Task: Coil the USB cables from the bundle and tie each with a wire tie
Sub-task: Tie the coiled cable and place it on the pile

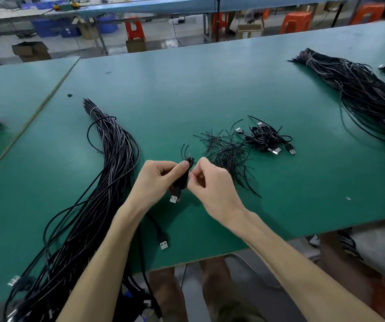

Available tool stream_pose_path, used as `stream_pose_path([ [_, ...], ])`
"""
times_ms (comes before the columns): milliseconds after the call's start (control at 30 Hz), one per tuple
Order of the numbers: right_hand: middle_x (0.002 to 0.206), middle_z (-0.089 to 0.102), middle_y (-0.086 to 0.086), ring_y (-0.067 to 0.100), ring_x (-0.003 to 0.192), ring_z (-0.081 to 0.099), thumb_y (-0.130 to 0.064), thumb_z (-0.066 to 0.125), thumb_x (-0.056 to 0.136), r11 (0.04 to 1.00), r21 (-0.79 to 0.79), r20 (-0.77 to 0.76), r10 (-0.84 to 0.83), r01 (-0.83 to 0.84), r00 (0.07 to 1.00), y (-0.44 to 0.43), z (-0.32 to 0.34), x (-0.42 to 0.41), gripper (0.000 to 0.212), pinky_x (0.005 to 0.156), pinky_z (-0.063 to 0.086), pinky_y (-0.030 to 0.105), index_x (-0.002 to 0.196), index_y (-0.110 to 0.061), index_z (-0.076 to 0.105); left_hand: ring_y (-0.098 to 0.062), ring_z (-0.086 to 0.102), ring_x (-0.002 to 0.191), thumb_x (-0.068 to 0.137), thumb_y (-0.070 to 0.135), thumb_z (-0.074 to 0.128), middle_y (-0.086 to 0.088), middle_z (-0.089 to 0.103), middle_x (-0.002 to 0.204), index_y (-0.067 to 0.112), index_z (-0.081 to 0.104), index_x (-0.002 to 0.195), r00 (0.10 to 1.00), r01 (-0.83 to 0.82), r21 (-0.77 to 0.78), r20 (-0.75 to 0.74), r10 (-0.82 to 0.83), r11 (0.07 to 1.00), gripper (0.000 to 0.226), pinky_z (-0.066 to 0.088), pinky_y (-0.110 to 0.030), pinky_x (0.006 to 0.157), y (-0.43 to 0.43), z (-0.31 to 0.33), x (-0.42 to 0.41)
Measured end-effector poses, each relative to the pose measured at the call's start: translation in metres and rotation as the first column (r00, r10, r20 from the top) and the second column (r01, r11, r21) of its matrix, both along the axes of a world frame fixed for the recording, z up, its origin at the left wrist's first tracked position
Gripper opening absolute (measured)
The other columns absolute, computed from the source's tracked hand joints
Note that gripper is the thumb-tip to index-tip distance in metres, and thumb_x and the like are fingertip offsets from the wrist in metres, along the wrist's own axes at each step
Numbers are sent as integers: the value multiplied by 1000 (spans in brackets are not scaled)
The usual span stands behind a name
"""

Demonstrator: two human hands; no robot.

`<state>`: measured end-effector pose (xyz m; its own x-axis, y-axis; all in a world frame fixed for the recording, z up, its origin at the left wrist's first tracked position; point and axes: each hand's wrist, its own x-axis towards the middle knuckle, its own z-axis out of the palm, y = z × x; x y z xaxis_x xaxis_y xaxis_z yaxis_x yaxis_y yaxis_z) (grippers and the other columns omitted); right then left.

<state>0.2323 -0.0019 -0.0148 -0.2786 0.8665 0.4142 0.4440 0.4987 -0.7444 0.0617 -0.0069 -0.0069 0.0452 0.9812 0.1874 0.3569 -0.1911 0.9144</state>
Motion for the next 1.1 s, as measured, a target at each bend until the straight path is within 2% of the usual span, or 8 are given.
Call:
stream_pose_path([
  [133, 65, 56, 7, 26, 51, 56, 5, 75, 83, 831, 547, 373, -134, -101, 918, 3, -5, 1, 21, 49, 49, 34, 78, -4, 57, -20, 54, 35, 101, 40, 63, -9, 65, 56, 11, 65, 61, 998, 48, -188, 53, -39, 981, 49, 38, -20, 39, 0, -1, -2],
  [233, 66, 57, 8, 25, 51, 57, 2, 70, 87, 763, 618, 441, -134, -191, 887, 6, -8, 2, 14, 49, 52, 37, 80, -3, 59, -20, 52, 37, 98, 49, 64, -15, 70, 67, 9, 72, 71, 998, 58, -281, 51, -45, 958, 49, 36, -20, 36, 1, -3, -4],
  [367, 72, 60, 3, 22, 61, 55, -11, 58, 99, 994, 105, 172, 12, -30, 985, 9, -6, 4, 16, 61, 50, 40, 83, -8, 54, -21, 61, 52, 105, 32, 57, -11, 74, 79, 20, 78, 108, 992, -32, -138, 115, 48, 990, 24, 43, -21, 43, 3, -5, -7],
  [467, 59, 57, -7, 9, 53, 47, -14, 61, 97, 953, -304, -155, -32, -17, 987, 10, 0, 0, 20, 55, 43, 25, 79, -12, 55, -16, 65, 88, 98, -12, 54, -3, 71, 114, 23, 70, 130, 999, 45, 42, 16, -46, 998, 50, 54, -22, 75, 4, -3, -9],
  [567, 58, 51, -2, 12, 48, 46, -8, 57, 98, 813, -554, -418, -84, -181, 904, 13, 6, -2, 21, 49, 39, 23, 77, -11, 54, -14, 63, 117, 88, -23, 60, 4, 58, 141, 14, 70, 128, 991, 134, 90, -33, -132, 987, 56, 56, -25, 85, 2, -2, -4],
  [800, 54, 51, -9, 9, 44, 46, -8, 58, 99, 797, -554, -414, -13, -240, 910, 11, 6, -2, 17, 46, 36, 19, 83, -11, 54, -22, 68, 86, 91, 8, 73, 3, 76, 92, 14, 78, 93, 999, -11, 77, -30, 13, 997, 8, 52, -50, 81, 3, -2, -1],
  [933, 56, 51, -8, 9, 47, 42, -14, 61, 100, 910, -398, -219, 27, -115, 975, 5, 5, -7, 23, 47, 35, 24, 79, -14, 51, -1, 46, 52, 99, 26, 65, 19, 55, 54, 28, 61, 67, 983, -61, 102, -164, 77, 993, 33, 33, -14, 55, 1, -2, 2],
  [1100, 76, 59, 8, 29, 66, 57, -10, 54, 103, 990, 63, 220, 111, -127, 969, -1, 8, -4, 16, 61, 43, 38, 88, -7, 51, -10, 45, 42, 103, 49, 53, -3, 57, 47, 12, 55, 57, 986, -19, -35, -167, 13, 999, 59, 33, -18, 48, 1, -2, 0],
])
